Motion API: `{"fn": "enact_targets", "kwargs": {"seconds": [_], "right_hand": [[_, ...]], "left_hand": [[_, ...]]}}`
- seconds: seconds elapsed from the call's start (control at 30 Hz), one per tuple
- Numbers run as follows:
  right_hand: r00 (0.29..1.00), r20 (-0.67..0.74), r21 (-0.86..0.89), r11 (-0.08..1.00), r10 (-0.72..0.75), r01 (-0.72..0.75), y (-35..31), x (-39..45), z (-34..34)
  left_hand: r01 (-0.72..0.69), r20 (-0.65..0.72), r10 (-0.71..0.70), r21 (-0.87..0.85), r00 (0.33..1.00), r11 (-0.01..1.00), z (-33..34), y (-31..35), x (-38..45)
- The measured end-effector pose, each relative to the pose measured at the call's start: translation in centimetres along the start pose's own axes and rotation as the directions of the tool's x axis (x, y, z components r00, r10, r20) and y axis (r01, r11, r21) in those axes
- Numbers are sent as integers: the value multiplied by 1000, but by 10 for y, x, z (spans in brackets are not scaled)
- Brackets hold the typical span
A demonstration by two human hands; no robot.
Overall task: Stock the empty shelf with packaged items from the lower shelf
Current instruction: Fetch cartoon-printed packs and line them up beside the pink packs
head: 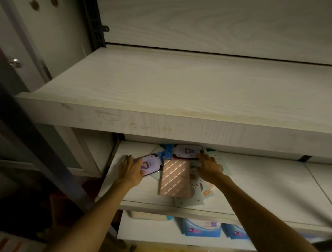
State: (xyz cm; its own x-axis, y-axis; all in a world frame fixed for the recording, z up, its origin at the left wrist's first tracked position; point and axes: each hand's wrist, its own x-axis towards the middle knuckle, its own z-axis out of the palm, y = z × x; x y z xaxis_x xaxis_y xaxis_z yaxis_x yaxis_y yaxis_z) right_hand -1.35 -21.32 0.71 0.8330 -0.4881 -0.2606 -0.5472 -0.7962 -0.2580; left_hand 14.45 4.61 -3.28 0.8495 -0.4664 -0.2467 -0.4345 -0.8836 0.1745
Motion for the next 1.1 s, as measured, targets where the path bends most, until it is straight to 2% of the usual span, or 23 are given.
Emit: {"fn": "enact_targets", "kwargs": {"seconds": [0.1, 0.2, 0.37, 0.47, 0.57, 0.63, 0.7, 0.8, 0.9, 1.0, 1.07, 1.1], "right_hand": [[997, -73, -5, 999, 37, -37, -7, 1, 1], [989, -118, 20, 996, 88, -87, -15, 0, -1], [987, -74, 19, 990, 142, -141, -15, 4, -2], [984, -48, -31, 984, 174, -176, -8, 9, 4], [990, -69, -58, 990, 121, -125, 2, 16, 6], [994, -51, -47, 994, 98, -100, 8, 20, 4], [995, -22, 39, 995, 94, -93, 8, 19, 0], [997, -49, 134, 990, 57, -50, 13, 19, -4], [979, -64, 116, 976, 195, -186, 21, 20, -5], [958, -16, 133, 950, 286, -281, 31, 17, -2], [942, 37, 338, 883, 333, -326, 36, 10, -1], [934, 57, 481, 810, 352, -334, 39, 5, -2]], "left_hand": [[60, 17, -59, -95, 998, 994, 1, -6, 0], [115, -24, -117, -78, 993, 990, -3, -7, -1], [225, 45, -222, -78, 974, 971, -7, -16, -6], [238, 47, -233, -216, 971, 947, -7, -22, -10], [217, 34, -222, -409, 974, 887, -5, -30, -12], [213, 40, -228, -547, 973, 810, -5, -33, -14], [226, 83, -230, -659, 970, 717, -6, -33, -17], [322, 232, -238, -819, 943, 476, -9, -34, -22], [350, 314, -164, -891, 935, 290, -18, -36, -33], [320, 307, -103, -936, 946, 145, -23, -38, -42], [308, 304, -72, -950, 950, 58, -25, -37, -46], [303, 301, -53, -953, 952, 30, -27, -35, -48]]}}
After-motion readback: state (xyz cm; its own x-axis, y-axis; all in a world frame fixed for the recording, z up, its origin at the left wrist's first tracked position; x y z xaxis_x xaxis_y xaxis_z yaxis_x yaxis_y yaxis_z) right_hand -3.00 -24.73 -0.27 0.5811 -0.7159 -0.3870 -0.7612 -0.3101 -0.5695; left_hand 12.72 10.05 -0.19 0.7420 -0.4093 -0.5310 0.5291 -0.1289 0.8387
